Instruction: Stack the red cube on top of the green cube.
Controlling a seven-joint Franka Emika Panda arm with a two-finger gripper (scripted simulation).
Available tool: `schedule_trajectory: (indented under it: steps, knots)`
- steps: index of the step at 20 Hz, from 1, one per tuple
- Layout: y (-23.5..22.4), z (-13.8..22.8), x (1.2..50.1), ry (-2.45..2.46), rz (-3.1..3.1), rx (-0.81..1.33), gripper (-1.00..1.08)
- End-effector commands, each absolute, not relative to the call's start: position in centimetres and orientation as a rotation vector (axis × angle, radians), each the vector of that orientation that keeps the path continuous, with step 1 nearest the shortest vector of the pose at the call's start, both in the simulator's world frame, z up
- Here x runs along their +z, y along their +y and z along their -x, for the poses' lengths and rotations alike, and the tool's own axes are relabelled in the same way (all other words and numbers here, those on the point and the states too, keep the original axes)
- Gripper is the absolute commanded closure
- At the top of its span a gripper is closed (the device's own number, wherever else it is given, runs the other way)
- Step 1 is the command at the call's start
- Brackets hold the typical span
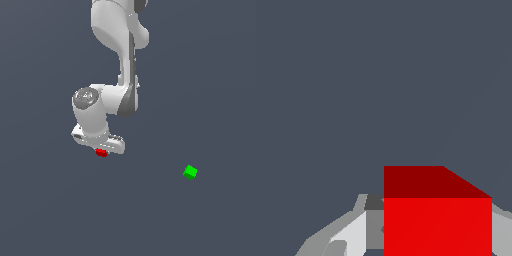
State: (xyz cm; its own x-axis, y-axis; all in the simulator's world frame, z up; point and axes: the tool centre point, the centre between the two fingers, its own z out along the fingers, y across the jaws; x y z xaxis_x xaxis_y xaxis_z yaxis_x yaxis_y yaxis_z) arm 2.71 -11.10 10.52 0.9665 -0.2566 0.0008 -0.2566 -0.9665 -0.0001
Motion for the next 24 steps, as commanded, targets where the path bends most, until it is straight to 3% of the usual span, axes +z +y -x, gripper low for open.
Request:
schedule_trajectory:
  steps: [1, 13, 24]
  knots:
    - [-11.1, -2.7, 11.5, 0.406, 3.115, 0.0, 1.08]
    - [-9.2, -3.0, 11.6, 0.406, 3.115, -0.001, 1.08]
    - [1.4, -4.5, 10.0, 0.407, 3.115, -0.001, 1.08]
